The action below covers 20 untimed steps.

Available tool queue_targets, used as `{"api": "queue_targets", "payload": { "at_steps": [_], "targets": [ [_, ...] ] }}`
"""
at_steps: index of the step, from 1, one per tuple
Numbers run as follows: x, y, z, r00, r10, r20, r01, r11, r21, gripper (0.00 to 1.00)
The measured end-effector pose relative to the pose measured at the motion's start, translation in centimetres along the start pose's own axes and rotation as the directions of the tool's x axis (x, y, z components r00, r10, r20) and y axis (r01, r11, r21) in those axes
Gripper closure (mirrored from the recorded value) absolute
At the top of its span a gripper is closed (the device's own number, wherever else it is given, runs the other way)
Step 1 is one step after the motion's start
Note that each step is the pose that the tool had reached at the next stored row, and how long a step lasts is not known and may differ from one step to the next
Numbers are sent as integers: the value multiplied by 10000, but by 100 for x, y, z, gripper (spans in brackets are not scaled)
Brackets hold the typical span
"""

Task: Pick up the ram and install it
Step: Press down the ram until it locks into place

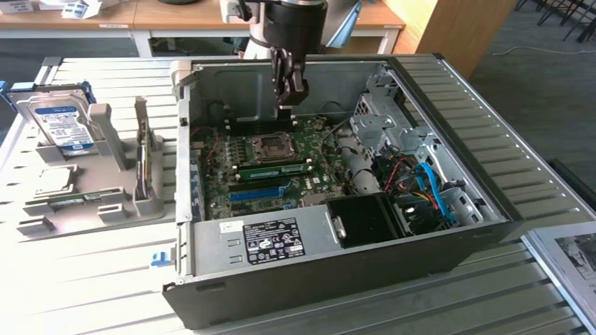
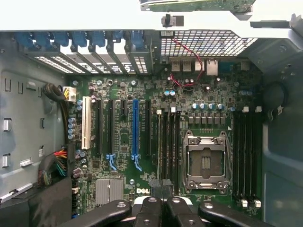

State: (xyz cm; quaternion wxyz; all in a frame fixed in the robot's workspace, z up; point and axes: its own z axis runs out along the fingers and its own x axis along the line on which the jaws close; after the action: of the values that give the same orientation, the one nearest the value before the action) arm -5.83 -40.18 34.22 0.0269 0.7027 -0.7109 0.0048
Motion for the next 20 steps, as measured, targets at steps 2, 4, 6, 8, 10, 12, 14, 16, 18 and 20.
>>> {"api": "queue_targets", "payload": {
  "at_steps": [2,4,6,8,10,12,14,16,18,20],
  "targets": [
    [-14,0,-1,10000,0,-1,0,10000,0,90],
    [-32,1,-2,10000,0,-1,0,10000,0,90],
    [-50,1,-3,10000,0,-1,0,10000,0,90],
    [-64,1,-3,10000,0,0,0,10000,1,90],
    [-67,0,-4,10000,-3,-2,3,10000,0,90],
    [-68,1,-4,10000,0,-1,0,10000,0,90],
    [-68,1,-4,10000,0,-1,0,10000,0,90],
    [-68,1,-3,10000,0,-1,0,10000,0,90],
    [-68,1,-3,10000,-1,-1,1,10000,1,90],
    [-68,1,-4,10000,0,-1,0,10000,0,90]
  ]
}}
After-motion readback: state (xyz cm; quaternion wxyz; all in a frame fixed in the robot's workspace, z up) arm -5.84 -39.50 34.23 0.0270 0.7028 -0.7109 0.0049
